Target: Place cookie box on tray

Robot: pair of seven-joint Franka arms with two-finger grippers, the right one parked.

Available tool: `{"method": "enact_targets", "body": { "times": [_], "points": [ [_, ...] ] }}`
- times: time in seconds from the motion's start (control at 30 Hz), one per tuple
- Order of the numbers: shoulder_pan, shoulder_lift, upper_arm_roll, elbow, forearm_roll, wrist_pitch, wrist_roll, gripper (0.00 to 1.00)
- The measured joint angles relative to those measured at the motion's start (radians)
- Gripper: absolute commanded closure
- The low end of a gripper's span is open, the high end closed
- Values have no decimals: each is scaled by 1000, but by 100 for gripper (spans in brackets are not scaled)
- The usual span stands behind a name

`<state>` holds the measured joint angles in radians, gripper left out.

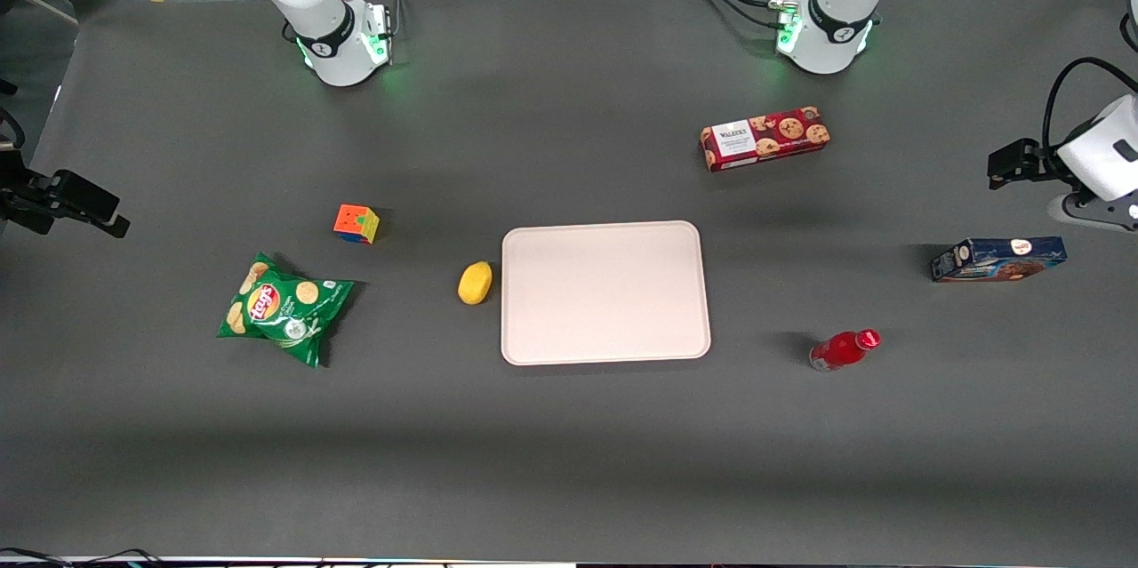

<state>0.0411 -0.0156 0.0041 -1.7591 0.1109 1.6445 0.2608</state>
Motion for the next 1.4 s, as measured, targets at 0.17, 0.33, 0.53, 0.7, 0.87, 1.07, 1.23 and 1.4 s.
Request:
{"method": "enact_targets", "body": {
  "times": [0.17, 0.33, 0.53, 0.7, 0.87, 1.07, 1.23, 1.4],
  "points": [
    [0, 0, 0, 17, -3, 2, 0, 0],
    [0, 0, 0, 36, -4, -1, 0, 0],
    [0, 0, 2, 58, -4, -5, 0, 0],
    [1, 0, 3, 65, -6, -6, 0, 0],
    [1, -1, 3, 74, -6, -7, 0, 0],
    [0, -1, 1, 133, -8, -53, 0, 0],
    [-13, -5, 14, 199, -7, -100, -2, 0],
    [-30, -8, 89, 252, -4, -187, -28, 0]
  ]
}}
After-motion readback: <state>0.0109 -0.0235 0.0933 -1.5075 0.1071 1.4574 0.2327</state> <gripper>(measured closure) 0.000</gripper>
